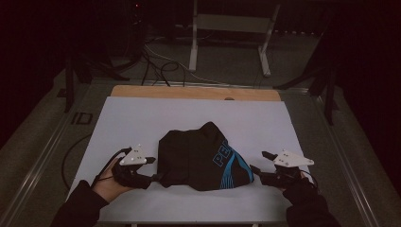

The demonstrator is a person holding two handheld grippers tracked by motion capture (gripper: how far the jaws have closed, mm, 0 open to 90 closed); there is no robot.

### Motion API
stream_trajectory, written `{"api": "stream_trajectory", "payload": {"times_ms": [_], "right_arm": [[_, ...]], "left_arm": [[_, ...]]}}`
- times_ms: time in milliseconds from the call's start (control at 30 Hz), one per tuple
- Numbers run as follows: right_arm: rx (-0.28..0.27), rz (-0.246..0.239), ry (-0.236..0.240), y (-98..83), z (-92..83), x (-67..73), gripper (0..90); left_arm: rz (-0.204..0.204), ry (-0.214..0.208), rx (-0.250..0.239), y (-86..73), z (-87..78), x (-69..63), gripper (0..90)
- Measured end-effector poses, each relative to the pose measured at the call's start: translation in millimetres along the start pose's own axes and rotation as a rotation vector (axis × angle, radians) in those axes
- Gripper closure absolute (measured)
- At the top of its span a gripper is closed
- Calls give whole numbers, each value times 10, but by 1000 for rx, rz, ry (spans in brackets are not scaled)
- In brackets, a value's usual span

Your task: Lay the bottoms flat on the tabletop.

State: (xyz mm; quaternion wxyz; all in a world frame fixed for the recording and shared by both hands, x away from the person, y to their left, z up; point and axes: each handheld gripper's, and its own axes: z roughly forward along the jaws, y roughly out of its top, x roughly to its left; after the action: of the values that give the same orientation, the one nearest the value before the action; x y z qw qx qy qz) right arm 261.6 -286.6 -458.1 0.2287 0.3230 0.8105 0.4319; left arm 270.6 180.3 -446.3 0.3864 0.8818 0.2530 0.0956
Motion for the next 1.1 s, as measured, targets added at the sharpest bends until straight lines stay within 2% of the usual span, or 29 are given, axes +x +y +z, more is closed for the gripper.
{"api": "stream_trajectory", "payload": {"times_ms": [100,133,200,233,300,367,467,533,600,667,800,833,900,1000,1033,1100], "right_arm": [[-10,13,-17,45,54,-19,317],[21,23,41,87,142,-90,352],[32,38,66,117,234,-126,382],[32,38,67,125,280,-141,386],[39,54,75,134,376,-174,371],[53,63,71,132,470,-203,404],[88,94,89,105,607,-239,438],[108,102,92,89,657,-254,455],[142,119,88,39,787,-288,484],[154,134,86,18,854,-302,516],[166,145,93,6,932,-299,517],[187,124,90,-1,978,-289,517],[201,122,92,-8,1021,-268,517],[214,115,90,-15,1053,-251,517],[227,113,89,-20,1078,-232,518],[232,107,86,-25,1090,-224,518]], "left_arm": [[-12,23,7,29,19,41,277],[-16,39,14,54,51,81,250],[-31,31,13,71,86,127,233],[-34,42,14,76,107,144,221],[-49,38,19,79,155,190,215],[-57,42,25,79,180,212,193],[-96,36,35,65,275,306,168],[-100,37,37,58,296,328,163],[-114,41,32,43,331,373,163],[-138,44,24,27,367,422,164],[-177,40,27,-2,456,529,172],[-190,33,31,-18,505,584,186],[-197,38,34,-23,529,605,192],[-218,19,35,-41,587,668,231],[-226,-6,35,-50,626,695,268],[-234,-9,37,-51,646,701,279]]}}
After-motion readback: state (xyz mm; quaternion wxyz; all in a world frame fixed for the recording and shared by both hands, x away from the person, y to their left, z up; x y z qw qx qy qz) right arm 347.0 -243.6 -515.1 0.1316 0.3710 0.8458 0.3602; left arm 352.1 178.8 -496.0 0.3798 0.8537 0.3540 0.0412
